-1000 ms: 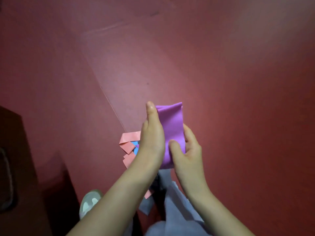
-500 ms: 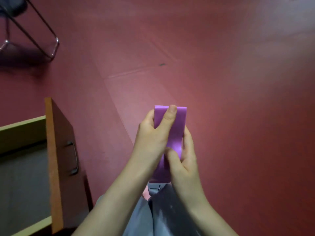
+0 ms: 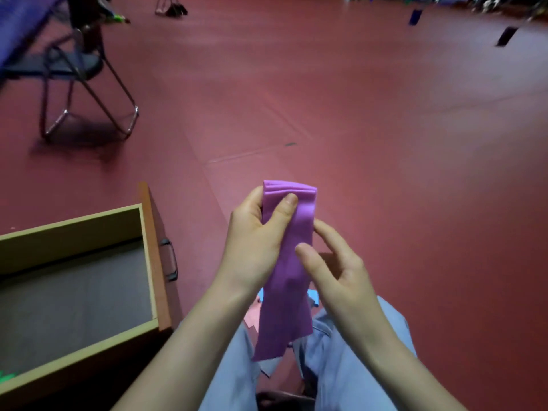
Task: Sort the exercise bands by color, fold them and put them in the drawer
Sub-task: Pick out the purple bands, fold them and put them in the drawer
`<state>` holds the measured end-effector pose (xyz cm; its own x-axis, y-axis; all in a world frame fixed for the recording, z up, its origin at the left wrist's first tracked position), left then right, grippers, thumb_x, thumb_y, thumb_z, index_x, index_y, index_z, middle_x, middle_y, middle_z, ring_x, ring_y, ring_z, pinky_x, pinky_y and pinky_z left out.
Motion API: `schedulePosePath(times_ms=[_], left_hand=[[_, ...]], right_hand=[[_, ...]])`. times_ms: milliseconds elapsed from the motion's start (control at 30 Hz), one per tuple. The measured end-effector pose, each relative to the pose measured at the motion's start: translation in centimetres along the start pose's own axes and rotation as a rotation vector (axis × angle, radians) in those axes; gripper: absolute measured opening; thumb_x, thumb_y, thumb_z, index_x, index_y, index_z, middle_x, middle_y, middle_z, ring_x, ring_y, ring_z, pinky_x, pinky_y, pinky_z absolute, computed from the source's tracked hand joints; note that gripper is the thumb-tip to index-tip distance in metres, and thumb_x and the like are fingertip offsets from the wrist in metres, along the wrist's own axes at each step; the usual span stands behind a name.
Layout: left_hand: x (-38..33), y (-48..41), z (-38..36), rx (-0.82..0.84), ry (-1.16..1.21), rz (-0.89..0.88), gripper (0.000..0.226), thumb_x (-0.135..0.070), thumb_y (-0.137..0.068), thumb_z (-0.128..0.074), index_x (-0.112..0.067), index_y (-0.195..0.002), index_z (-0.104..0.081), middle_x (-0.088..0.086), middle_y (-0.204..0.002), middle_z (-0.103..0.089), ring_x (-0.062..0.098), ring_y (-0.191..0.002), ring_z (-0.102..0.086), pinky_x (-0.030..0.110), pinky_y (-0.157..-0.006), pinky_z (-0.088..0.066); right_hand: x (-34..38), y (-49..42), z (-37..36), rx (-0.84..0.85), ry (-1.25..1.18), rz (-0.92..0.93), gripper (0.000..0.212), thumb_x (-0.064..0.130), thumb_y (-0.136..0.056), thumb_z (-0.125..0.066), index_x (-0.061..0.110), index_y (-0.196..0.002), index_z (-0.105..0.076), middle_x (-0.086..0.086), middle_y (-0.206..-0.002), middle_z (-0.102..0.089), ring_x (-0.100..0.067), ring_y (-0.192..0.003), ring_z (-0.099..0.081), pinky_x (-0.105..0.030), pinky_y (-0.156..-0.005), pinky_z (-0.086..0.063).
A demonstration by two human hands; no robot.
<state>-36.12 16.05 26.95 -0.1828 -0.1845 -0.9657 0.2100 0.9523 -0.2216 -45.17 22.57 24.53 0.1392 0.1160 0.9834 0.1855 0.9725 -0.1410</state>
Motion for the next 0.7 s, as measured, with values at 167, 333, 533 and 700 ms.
schedulePosePath(times_ms=[167,333,533,700], left_hand=[[-2.4,2.2,0.4,0.025,-0.008,-0.076,0.021,-0.008,-0.088,-0.054,-0.025,-0.082,-0.064,-0.017,-0.069,-0.068,-0.005,-0.065,-0.058,0.012,-0.062,-0.046],[-4.3,3.0,0.7,0.012,0.024,-0.106,0.018,-0.01,-0.087,-0.054,-0.024,-0.081,-0.063,-0.016,-0.063,-0.066,-0.004,-0.058,-0.056,0.012,-0.055,-0.047],[-3.7,4.5,0.4,0.245,0.112,0.097,0.016,-0.012,-0.088,-0.049,-0.02,-0.098,-0.058,-0.013,-0.067,-0.07,0.001,-0.061,-0.065,0.013,-0.055,-0.05],[0.0,6.1,0.8,0.409,-0.084,0.373,0.016,-0.016,-0.092,-0.047,-0.019,-0.096,-0.062,-0.014,-0.069,-0.071,-0.001,-0.066,-0.066,0.013,-0.06,-0.053]], right_hand=[[4.1,0.2,1.3,-0.123,0.384,0.258,0.018,0.051,-0.071,-0.056,0.036,-0.072,-0.065,-0.009,-0.06,-0.056,-0.021,-0.055,-0.05,-0.034,-0.056,-0.045],[5.8,-0.3,0.6,0.066,0.098,0.201,0.019,0.004,-0.08,-0.064,0.023,-0.077,-0.065,0.006,-0.062,-0.063,-0.001,-0.049,-0.052,-0.017,-0.047,-0.045],[5.8,-0.3,1.0,0.108,-0.066,0.16,0.024,-0.005,-0.081,-0.059,0.018,-0.083,-0.067,0.005,-0.06,-0.064,-0.01,-0.046,-0.052,-0.019,-0.043,-0.046],[5.3,-0.8,2.2,0.058,-0.121,0.151,0.027,-0.006,-0.081,-0.059,0.02,-0.087,-0.066,0.006,-0.063,-0.065,-0.007,-0.048,-0.053,-0.018,-0.041,-0.045]])
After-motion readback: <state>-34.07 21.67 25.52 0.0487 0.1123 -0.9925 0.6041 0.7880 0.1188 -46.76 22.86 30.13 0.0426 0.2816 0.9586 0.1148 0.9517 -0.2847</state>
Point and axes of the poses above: each hand's wrist, its own y-axis away from the middle knuckle, its own z-axis out of the back of the hand, x = y × z, the point moved 6 cm from there along -y, towards the middle knuckle
